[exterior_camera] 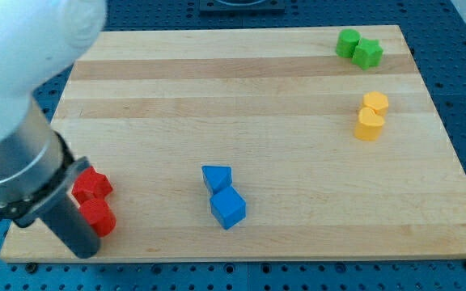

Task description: Place your arm at the right of the blue cube

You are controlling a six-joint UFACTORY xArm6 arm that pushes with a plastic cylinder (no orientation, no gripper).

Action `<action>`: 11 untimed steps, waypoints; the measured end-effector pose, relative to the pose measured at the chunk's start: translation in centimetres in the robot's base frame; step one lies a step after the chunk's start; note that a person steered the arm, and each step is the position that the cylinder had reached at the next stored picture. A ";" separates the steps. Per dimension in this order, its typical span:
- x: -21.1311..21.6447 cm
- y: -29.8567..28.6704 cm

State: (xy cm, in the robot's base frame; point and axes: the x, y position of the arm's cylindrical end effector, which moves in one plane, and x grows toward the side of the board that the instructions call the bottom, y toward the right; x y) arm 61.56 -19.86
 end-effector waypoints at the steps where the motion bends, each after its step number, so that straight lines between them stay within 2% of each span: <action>1: -0.8 0.0; 5: 0.2 0.8; 6: 0.3 3.7; 7: 0.2 9.2; 8: 0.3 17.9; 9: 0.3 23.8; 10: 0.2 24.5; 11: -5.6 24.5</action>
